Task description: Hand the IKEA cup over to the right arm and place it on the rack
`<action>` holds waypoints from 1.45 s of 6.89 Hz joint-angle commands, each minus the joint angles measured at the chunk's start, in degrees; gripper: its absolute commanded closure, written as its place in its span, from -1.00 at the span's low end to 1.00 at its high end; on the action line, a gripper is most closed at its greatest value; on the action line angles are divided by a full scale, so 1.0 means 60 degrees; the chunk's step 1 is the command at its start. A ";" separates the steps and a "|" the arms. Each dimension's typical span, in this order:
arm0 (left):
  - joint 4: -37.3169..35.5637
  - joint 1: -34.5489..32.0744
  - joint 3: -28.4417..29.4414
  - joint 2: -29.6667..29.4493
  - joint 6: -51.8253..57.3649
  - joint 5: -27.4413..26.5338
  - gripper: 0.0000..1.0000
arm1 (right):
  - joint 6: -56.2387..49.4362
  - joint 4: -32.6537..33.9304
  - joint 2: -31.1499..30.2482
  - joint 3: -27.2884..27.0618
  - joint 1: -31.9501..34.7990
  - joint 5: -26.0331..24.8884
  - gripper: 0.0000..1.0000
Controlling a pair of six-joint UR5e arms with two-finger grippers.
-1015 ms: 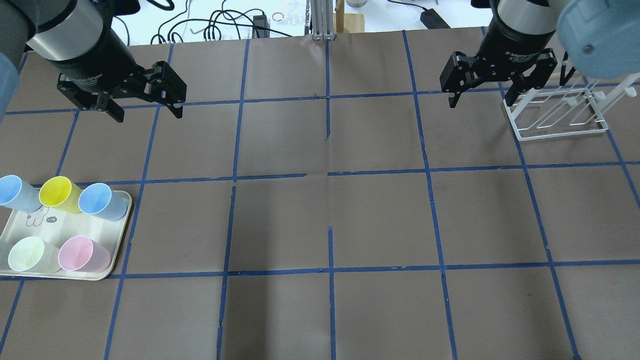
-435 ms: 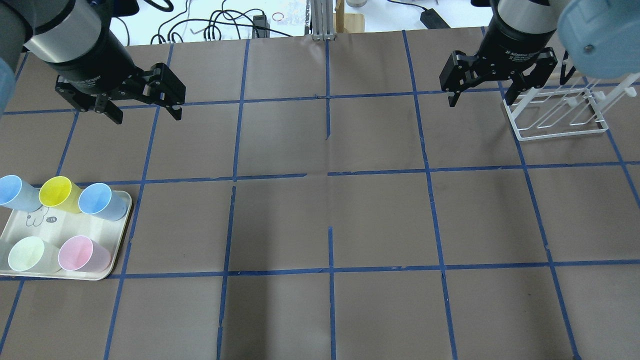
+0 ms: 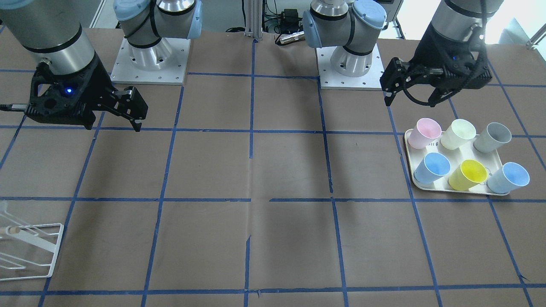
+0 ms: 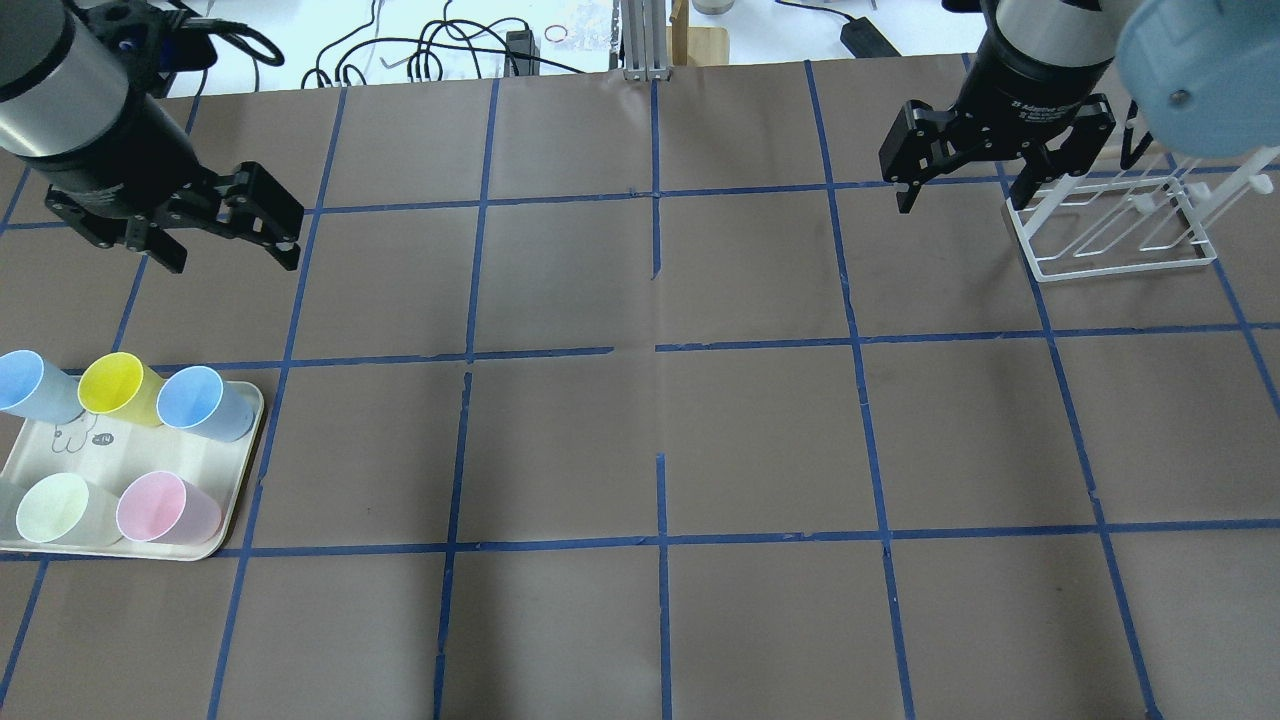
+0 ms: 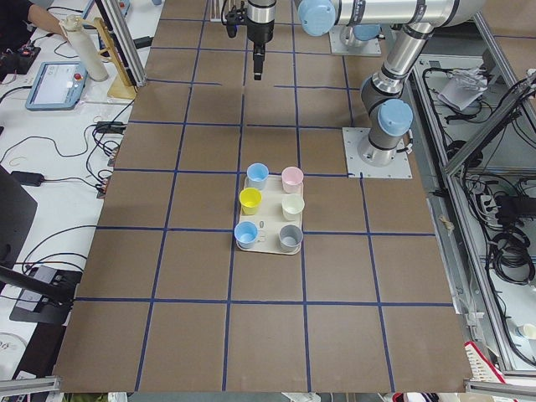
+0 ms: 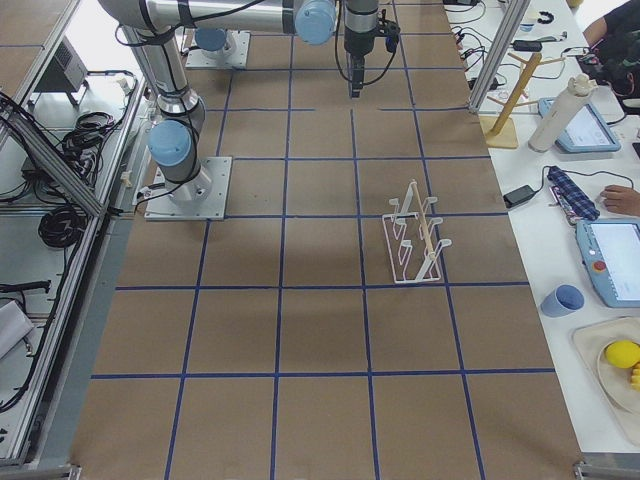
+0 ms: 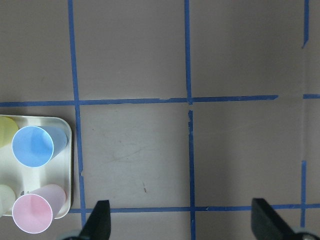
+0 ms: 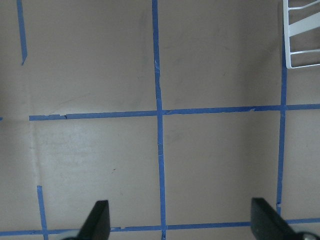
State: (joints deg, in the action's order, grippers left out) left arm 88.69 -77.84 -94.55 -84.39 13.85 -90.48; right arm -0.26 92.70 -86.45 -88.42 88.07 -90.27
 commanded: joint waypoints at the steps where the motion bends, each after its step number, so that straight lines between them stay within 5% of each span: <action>1: -0.0074 0.1905 -0.0382 -0.0289 0.2196 0.0109 -1.00 | 0.0000 -0.0011 -0.0005 0.0000 0.0000 0.0016 -1.00; 4: -0.2248 0.4439 -0.0985 -0.1515 0.6368 0.0079 -1.00 | 0.0000 -0.0011 -0.0034 0.0000 0.0000 -0.0013 -1.00; 7: -0.4230 0.4784 -0.0940 -0.2997 0.8221 0.0109 -1.00 | 0.0000 -0.0011 -0.0049 0.0000 -0.0015 0.0001 -1.00; 10: -0.4263 0.5328 -0.0954 -0.3776 0.8708 0.0416 -1.00 | 0.0000 -0.0011 -0.0049 0.0000 -0.0015 -0.0013 -1.00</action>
State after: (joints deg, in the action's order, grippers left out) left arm 63.34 -46.19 -99.97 -105.66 66.20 -88.68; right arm -0.26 92.64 -86.74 -88.38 88.01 -90.34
